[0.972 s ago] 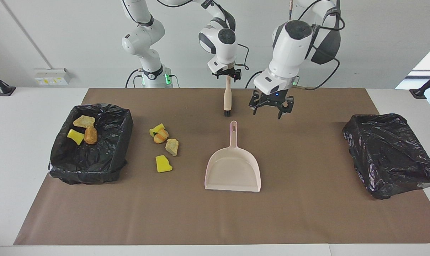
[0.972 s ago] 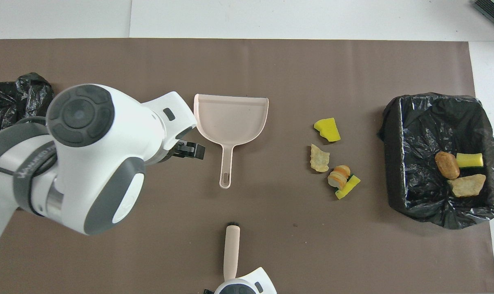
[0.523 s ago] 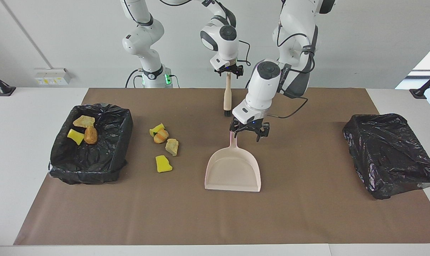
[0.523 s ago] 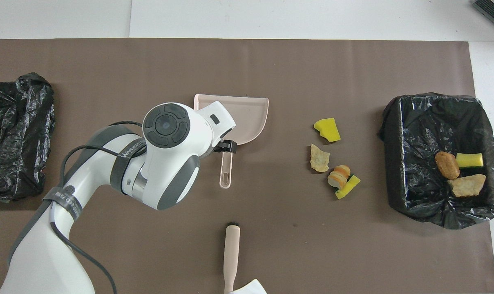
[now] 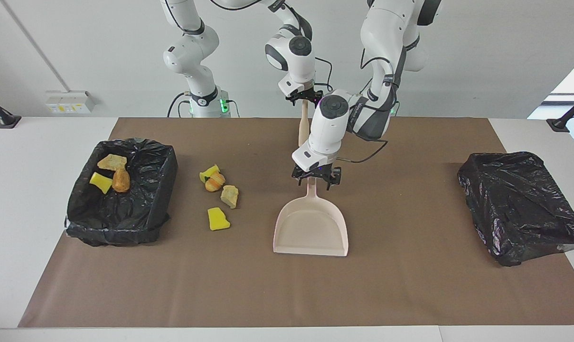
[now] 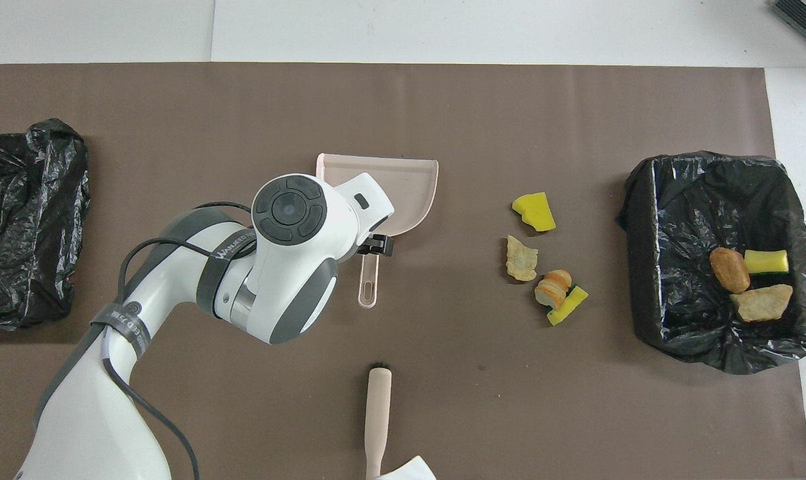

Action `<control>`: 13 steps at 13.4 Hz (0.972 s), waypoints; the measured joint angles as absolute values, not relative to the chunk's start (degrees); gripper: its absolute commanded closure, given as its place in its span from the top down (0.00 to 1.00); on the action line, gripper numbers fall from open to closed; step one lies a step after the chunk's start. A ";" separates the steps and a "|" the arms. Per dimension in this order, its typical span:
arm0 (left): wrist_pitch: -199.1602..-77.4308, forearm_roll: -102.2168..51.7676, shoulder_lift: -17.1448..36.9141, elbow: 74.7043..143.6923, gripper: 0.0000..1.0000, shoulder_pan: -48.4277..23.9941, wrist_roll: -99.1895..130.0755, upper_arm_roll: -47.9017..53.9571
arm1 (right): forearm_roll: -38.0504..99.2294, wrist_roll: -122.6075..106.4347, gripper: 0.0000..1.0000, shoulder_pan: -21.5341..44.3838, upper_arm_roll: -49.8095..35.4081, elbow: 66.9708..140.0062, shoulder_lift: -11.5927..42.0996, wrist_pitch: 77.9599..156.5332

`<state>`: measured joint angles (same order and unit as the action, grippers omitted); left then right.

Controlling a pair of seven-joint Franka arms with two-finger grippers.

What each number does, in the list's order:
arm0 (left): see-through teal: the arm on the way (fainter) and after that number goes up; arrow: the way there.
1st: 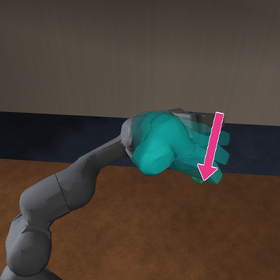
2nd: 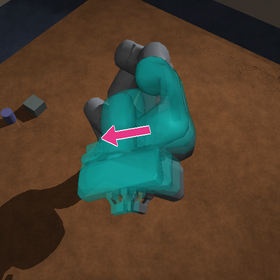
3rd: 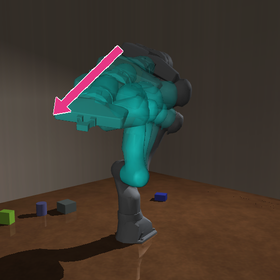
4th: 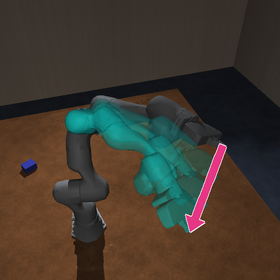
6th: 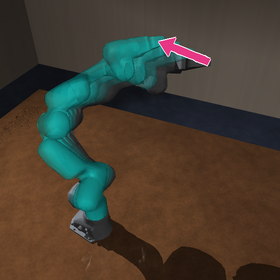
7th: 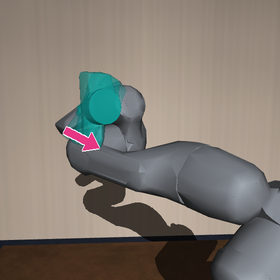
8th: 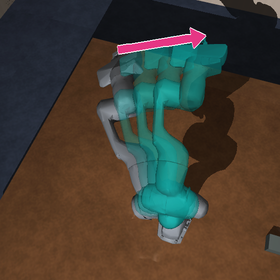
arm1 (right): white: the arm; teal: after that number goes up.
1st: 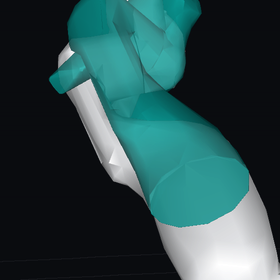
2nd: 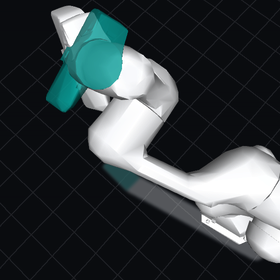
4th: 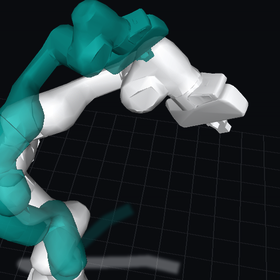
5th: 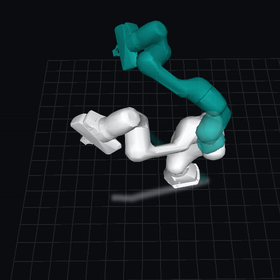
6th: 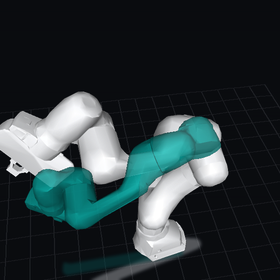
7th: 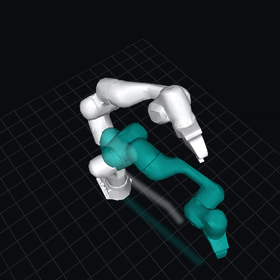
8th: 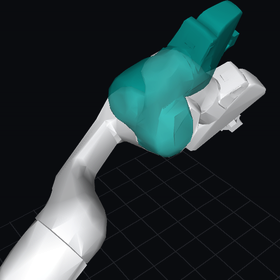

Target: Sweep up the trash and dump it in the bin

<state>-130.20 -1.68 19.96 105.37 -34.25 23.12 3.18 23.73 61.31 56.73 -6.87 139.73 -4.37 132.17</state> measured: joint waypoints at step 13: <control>-131.88 3.01 20.80 105.10 0.00 -34.34 23.40 2.64 | 23.52 60.45 0.00 56.70 -6.73 139.60 -4.69 130.41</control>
